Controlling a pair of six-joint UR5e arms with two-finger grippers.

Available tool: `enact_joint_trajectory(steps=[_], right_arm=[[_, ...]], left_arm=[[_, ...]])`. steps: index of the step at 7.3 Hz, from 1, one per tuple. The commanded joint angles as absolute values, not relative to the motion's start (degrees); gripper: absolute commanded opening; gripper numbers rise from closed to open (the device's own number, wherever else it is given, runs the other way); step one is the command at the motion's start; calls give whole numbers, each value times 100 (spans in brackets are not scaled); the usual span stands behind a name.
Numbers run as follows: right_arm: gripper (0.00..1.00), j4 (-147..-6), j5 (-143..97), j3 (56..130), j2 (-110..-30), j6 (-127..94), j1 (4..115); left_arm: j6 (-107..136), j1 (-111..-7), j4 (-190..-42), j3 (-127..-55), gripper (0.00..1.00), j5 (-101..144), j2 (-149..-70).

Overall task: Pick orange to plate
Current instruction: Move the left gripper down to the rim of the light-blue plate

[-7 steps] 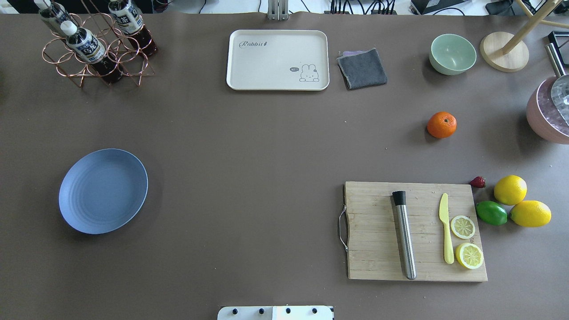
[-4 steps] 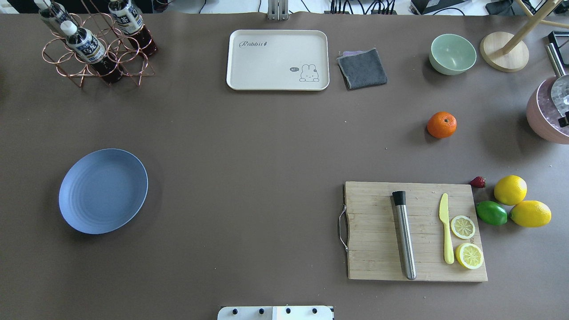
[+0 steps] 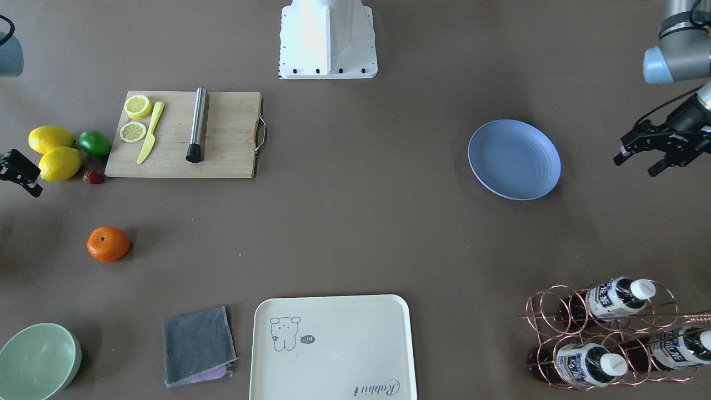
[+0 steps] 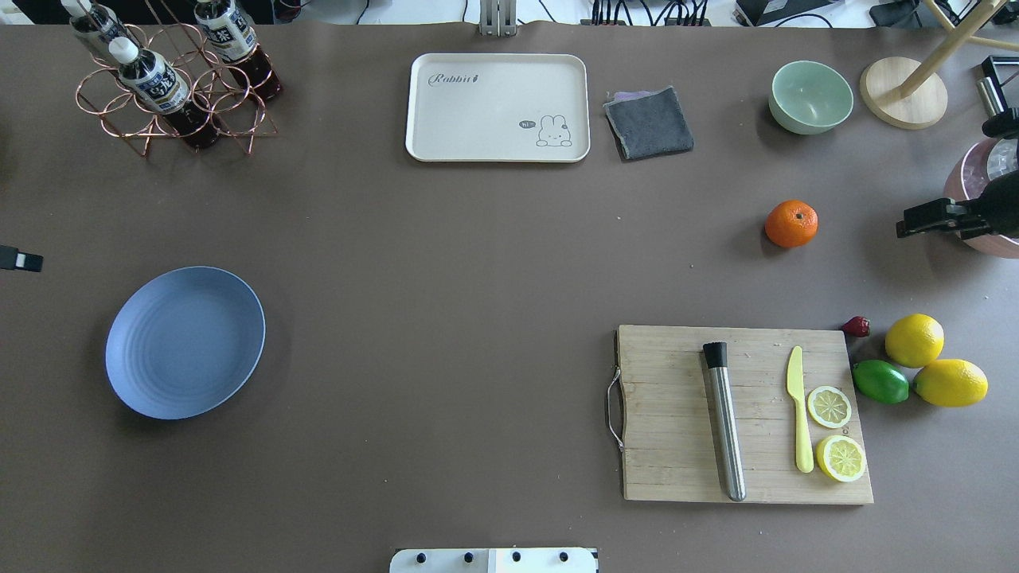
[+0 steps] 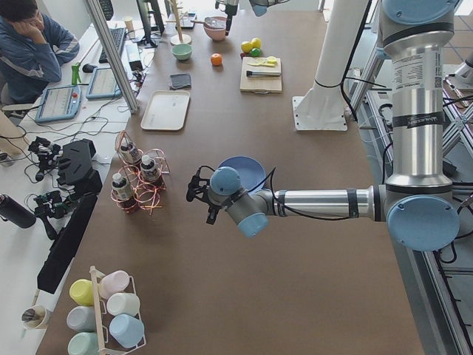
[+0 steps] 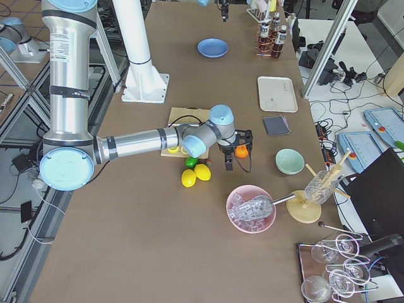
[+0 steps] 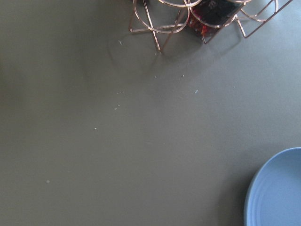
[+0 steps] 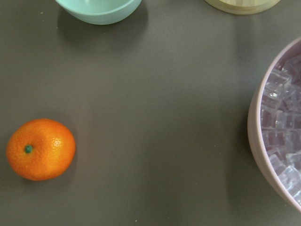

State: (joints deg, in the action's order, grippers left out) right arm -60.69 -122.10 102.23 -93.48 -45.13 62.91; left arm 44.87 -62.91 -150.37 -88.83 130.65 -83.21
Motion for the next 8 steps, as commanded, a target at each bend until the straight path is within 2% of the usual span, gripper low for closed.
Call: enact_joint_trajectory(steps=[1, 2, 3, 4, 6, 7, 8], right_arm=[[100, -6047, -12225, 10388, -9352, -4719, 6214], [100, -6047, -12234, 10450, -9352, -4763, 6214], [100, -6038, -12234, 10450, -9352, -4764, 6214], [100, -6038, -12234, 10450, -9352, -4764, 6214], [100, -6038, -12234, 10450, -9343, -4764, 6214], [100, -6038, -12234, 10450, -9334, -4764, 6214], [100, -6038, -12234, 10441, -9343, -4764, 6214]], left_arm=[[5701, -5013, -15775, -8886, 97, 12009, -8288], [5713, -4914, -15785, -8886, 97, 11954, -8297], [5713, -4861, -15837, -8877, 93, 11953, -8297], [5704, -4852, -15916, -8825, 83, 11953, -8271], [5669, -4703, -15979, -8798, 51, 11953, -8235], [5669, -4580, -15979, -8789, 50, 11944, -8235], [5660, -4579, -15979, -8789, 44, 11944, -8235]])
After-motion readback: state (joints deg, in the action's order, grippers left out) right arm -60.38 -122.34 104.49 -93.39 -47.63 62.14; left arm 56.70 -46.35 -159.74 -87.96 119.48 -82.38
